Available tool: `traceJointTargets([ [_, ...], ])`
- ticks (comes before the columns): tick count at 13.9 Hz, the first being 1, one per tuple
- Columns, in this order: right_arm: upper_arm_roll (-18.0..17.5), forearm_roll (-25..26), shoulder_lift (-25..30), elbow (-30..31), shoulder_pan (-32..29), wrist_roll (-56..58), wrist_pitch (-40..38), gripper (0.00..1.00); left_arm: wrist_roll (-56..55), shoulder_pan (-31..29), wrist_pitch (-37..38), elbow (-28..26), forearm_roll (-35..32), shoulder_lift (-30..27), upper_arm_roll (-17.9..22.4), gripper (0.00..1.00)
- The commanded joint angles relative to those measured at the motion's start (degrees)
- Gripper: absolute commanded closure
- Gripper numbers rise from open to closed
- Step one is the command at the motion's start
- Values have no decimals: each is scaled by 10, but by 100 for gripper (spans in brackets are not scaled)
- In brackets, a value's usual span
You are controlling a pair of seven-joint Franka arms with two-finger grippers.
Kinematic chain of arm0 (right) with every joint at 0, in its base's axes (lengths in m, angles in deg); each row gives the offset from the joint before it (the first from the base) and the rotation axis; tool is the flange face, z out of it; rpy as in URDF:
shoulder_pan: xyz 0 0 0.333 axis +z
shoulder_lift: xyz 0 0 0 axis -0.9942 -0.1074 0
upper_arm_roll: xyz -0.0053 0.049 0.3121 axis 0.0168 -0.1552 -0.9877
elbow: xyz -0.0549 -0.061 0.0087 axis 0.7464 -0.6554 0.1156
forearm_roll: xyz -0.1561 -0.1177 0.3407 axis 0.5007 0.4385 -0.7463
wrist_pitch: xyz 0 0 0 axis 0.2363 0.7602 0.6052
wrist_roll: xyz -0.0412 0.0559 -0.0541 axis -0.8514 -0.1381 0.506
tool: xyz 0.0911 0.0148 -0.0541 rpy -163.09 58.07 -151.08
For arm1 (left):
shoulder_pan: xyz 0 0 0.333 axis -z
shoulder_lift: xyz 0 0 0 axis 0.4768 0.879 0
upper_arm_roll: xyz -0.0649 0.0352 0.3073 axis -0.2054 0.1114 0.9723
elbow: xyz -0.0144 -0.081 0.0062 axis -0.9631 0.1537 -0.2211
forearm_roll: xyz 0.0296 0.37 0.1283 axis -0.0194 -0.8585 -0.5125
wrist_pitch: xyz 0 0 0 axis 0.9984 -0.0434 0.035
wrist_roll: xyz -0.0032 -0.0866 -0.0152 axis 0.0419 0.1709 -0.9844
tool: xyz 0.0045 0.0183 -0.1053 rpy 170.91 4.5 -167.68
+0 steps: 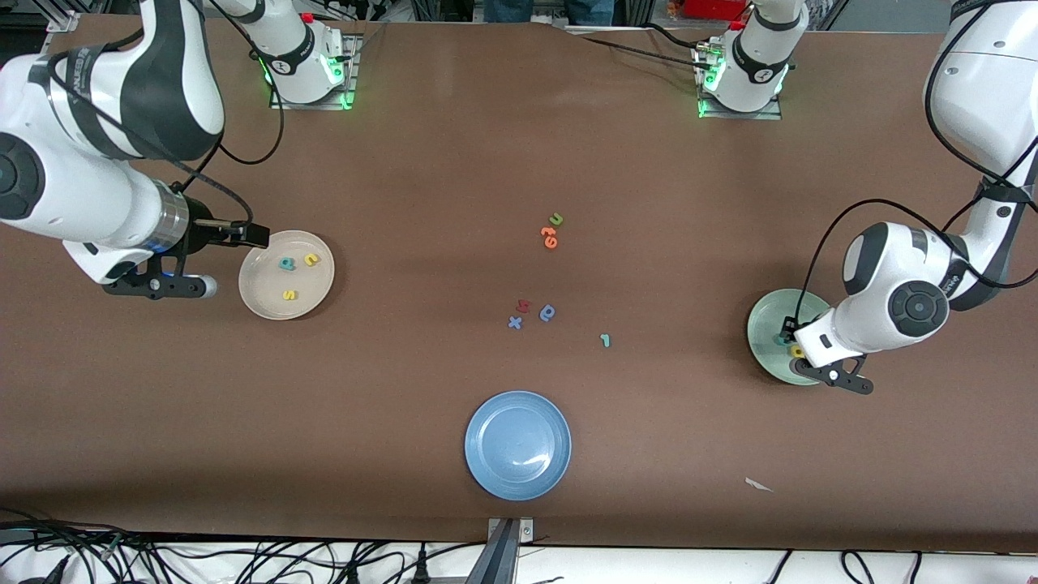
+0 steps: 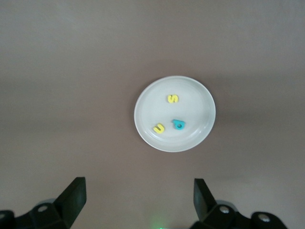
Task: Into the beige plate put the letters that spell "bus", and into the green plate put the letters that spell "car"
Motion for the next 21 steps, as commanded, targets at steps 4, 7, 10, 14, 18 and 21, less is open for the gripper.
traceJointTargets([
  [4,-233,23,128,4,-290,8,9,0,-237,135,3,50,56,29,-16,0],
  [7,-347,91,180,61,-384,5,9,0,-329,195,2,78,57,56,-15,0],
  [10,-389,129,201,83,-387,-5,10,0,-377,242,-16,107,54,86,-15,0],
  [14,-374,107,196,80,-387,1,6,0,-440,310,-84,111,52,112,35,3],
  [18,-355,104,195,81,-387,8,10,0,-463,352,-84,144,54,135,66,15],
  [21,-321,74,196,89,-383,-1,22,0,-463,353,-84,156,53,143,66,34],
])
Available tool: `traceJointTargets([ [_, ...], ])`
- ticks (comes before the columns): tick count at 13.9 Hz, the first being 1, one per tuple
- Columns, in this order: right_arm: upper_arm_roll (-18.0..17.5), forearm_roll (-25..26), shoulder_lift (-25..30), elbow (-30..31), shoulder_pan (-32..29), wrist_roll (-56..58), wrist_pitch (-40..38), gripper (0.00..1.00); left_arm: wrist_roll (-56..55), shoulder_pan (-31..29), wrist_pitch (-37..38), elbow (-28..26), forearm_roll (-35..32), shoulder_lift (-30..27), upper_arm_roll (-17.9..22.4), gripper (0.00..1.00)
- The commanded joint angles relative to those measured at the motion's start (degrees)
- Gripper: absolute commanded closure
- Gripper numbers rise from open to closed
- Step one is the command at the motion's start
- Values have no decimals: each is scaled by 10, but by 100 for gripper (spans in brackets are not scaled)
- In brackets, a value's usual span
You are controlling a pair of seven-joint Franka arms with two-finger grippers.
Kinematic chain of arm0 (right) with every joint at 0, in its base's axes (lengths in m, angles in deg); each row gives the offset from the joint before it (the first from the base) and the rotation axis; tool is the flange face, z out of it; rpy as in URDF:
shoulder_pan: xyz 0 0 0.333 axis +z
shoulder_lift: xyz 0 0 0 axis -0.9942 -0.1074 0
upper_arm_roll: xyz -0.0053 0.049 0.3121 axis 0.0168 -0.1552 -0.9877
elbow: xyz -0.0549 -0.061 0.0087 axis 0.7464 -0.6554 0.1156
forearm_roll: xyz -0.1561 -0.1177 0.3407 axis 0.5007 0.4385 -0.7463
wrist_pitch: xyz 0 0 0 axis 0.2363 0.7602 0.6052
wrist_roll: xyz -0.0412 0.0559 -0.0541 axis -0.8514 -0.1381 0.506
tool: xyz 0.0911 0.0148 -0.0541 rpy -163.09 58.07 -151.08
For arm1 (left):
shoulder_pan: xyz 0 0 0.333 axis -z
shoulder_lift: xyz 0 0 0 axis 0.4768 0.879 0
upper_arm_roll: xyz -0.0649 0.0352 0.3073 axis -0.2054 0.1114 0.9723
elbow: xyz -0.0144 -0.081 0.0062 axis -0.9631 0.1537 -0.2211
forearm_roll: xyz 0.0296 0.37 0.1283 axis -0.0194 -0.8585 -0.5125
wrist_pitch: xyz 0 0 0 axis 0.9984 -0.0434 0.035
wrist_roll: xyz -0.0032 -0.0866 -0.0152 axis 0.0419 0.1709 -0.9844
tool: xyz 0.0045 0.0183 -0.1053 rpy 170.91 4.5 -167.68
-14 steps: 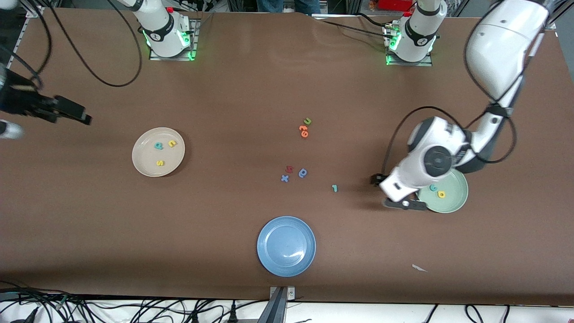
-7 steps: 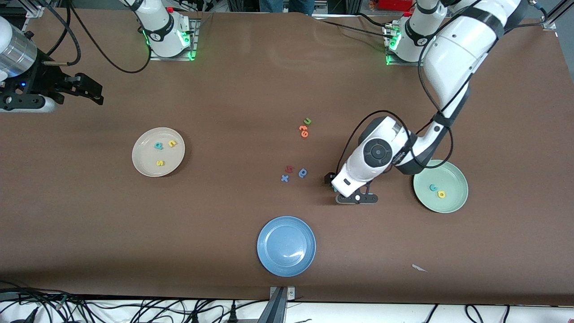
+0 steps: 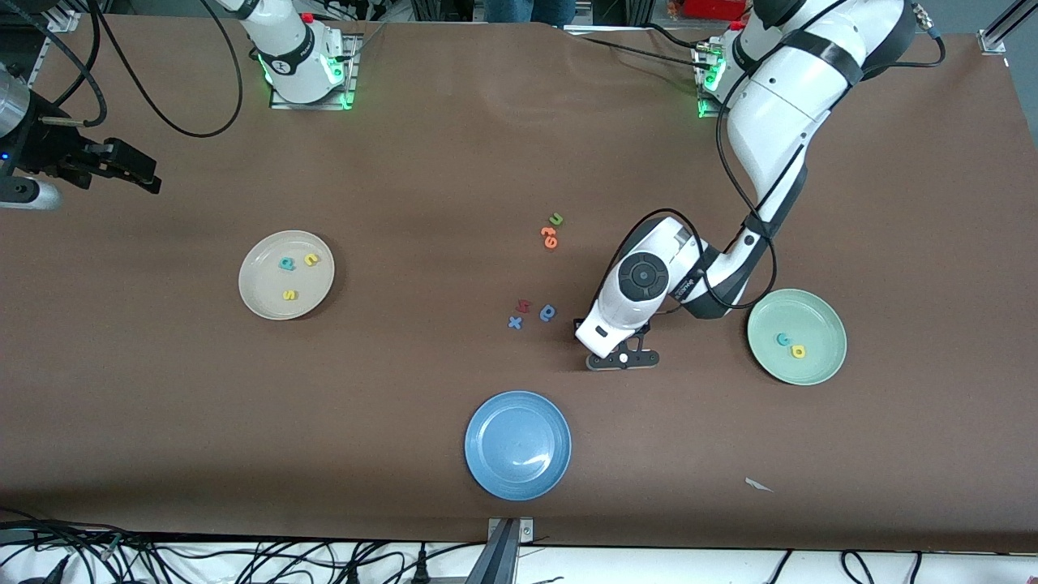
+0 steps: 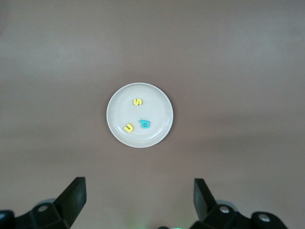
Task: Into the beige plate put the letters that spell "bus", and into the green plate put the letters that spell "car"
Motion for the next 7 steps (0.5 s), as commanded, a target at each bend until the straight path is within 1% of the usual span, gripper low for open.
traceJointTargets([
  [1,16,-10,15,14,7,-2,7,0,-2,7,6,28,4,16,7,37],
  [5,8,-5,17,14,8,-2,7,0,-3,14,11,28,3,15,7,57],
  [7,5,-4,18,14,8,-2,8,0,-12,15,13,27,2,14,8,64],
])
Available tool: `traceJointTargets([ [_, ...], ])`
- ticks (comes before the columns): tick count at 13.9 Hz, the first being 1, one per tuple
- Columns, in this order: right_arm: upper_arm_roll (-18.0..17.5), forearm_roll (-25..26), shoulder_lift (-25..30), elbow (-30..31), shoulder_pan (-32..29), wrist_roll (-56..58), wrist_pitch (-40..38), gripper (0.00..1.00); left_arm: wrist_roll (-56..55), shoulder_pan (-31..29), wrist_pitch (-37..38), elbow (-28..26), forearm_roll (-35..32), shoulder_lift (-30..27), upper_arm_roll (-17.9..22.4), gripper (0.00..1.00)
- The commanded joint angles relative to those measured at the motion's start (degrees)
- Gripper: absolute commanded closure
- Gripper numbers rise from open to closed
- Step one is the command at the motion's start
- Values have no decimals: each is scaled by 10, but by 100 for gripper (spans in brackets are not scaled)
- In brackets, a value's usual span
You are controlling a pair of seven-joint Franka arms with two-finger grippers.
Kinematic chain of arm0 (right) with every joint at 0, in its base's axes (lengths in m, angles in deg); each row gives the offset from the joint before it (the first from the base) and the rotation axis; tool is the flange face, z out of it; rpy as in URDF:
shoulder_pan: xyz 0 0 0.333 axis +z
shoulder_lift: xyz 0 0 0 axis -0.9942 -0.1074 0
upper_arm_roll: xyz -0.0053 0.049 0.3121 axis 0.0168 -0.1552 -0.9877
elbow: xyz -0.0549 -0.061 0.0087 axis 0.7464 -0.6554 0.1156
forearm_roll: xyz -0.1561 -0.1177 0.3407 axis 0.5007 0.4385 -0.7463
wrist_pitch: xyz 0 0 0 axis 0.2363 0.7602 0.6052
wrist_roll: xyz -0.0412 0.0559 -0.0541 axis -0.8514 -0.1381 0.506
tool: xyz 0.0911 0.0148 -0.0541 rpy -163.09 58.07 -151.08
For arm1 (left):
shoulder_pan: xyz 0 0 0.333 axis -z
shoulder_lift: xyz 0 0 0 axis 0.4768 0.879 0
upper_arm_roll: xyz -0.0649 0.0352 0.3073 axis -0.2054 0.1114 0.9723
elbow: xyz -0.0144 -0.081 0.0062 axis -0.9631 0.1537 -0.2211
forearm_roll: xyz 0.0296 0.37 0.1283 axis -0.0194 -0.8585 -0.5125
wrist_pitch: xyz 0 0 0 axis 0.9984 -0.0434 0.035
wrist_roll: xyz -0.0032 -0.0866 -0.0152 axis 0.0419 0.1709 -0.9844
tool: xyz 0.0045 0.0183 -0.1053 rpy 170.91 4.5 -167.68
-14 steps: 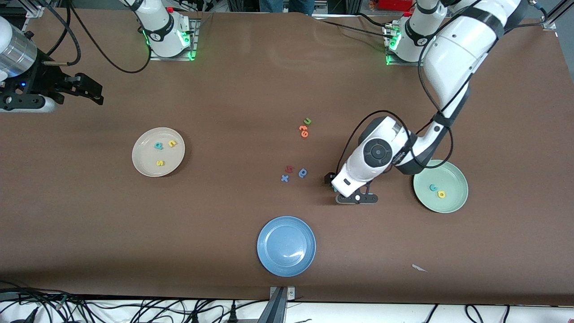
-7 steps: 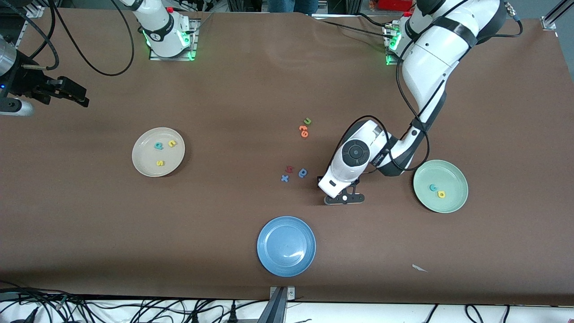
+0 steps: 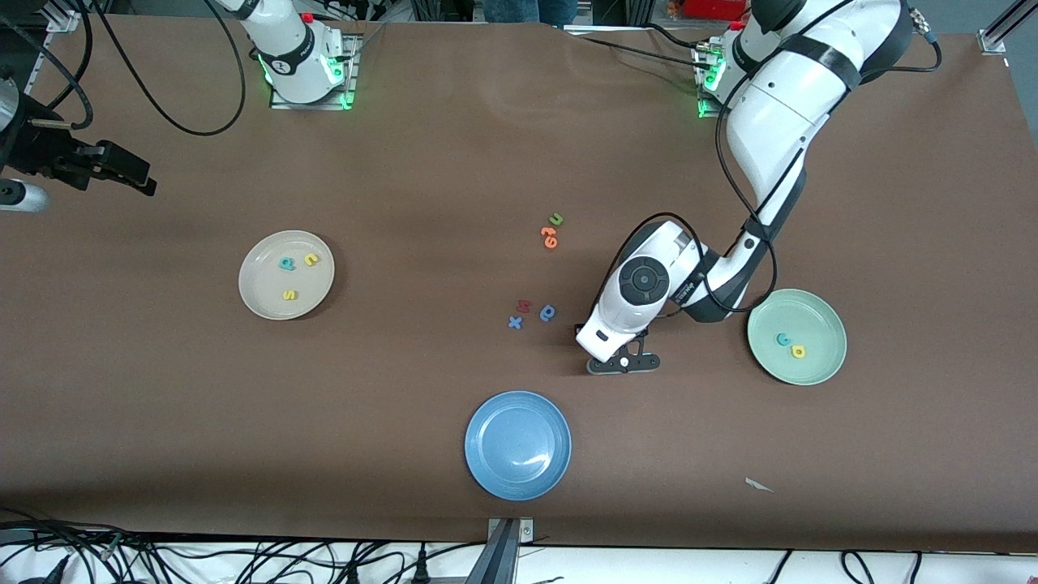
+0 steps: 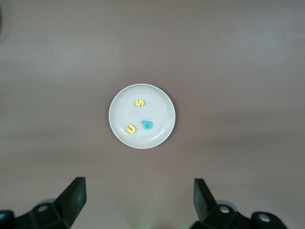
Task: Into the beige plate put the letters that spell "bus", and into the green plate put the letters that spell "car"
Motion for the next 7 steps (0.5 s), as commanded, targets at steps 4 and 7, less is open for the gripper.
traceJointTargets([
  [4,-17,14,17,13,1,-4,9,0,-13,12,26,11,1,4,7,72],
  [7,-26,14,18,13,2,-4,10,0,-13,11,26,10,0,4,8,81],
])
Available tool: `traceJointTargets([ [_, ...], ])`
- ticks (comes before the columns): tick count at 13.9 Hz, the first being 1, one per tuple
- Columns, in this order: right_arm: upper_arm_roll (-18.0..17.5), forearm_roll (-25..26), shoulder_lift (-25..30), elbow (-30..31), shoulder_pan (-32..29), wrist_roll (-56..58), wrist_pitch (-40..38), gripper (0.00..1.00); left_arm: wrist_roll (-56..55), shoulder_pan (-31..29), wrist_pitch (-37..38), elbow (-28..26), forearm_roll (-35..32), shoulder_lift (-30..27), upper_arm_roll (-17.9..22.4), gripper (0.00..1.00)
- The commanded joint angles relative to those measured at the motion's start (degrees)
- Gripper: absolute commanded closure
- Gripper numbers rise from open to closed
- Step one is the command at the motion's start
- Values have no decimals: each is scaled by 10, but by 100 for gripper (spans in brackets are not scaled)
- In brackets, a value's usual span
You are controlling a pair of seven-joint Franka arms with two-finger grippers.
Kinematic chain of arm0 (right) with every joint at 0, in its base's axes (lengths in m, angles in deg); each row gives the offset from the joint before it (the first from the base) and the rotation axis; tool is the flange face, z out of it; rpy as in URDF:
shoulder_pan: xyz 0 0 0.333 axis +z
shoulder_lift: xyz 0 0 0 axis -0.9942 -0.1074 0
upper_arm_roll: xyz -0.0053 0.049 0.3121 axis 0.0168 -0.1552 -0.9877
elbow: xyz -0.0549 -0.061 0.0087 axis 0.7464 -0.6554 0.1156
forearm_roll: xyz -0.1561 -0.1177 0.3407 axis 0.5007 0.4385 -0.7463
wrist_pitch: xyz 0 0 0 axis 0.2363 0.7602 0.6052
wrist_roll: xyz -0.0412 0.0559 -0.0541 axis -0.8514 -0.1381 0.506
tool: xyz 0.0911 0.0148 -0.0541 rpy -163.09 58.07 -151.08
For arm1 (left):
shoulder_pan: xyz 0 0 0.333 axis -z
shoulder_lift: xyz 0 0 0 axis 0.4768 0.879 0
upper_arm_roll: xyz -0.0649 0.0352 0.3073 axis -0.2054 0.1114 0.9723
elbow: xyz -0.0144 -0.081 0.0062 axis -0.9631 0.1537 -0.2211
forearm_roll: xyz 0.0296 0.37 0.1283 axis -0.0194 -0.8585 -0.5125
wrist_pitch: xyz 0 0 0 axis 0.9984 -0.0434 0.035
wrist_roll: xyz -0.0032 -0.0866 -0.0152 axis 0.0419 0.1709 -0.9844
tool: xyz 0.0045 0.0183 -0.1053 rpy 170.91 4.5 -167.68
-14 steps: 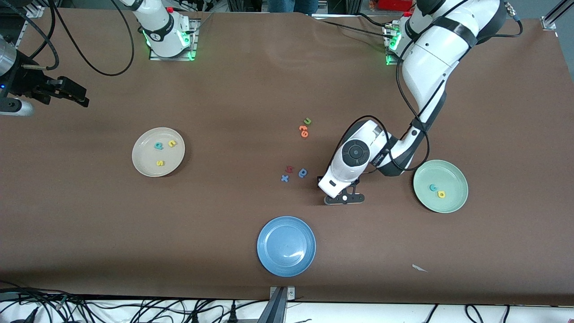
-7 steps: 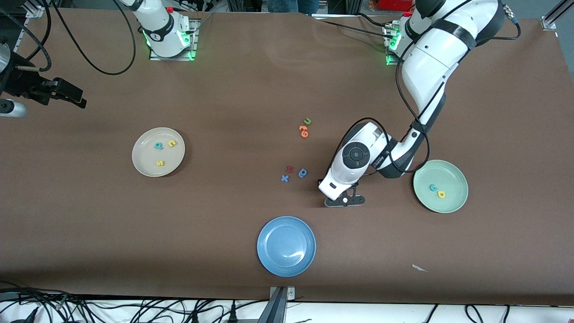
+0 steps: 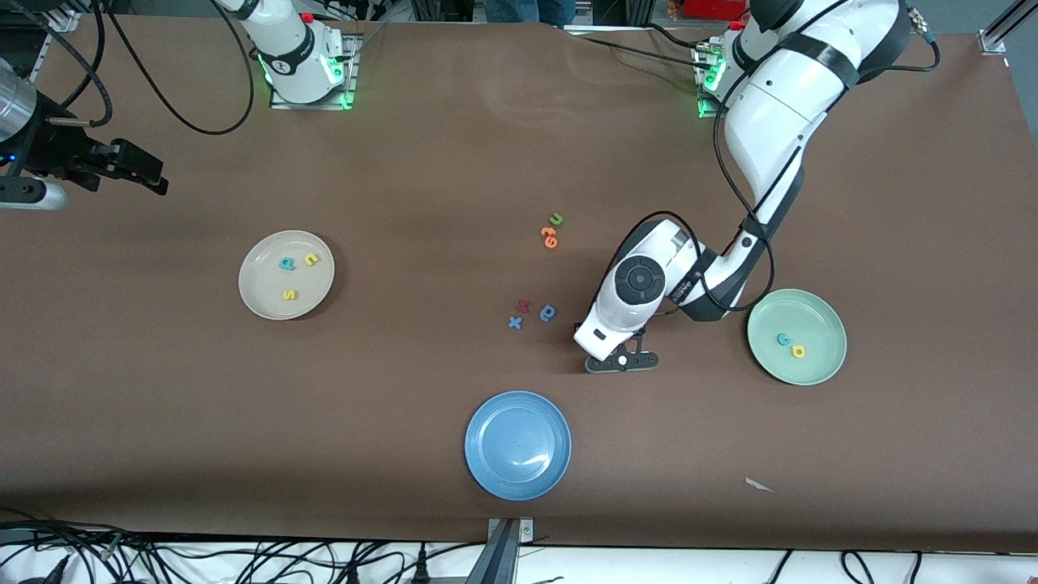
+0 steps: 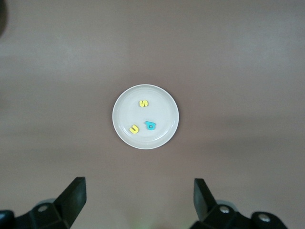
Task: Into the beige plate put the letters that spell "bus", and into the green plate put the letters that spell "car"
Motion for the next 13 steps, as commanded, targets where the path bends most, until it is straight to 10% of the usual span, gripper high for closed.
traceJointTargets([
  [1,-10,10,17,13,1,-4,8,0,-5,8,12,7,-1,5,10,85],
  [13,-15,16,16,12,1,-5,7,0,168,-84,135,18,1,-54,6,99],
])
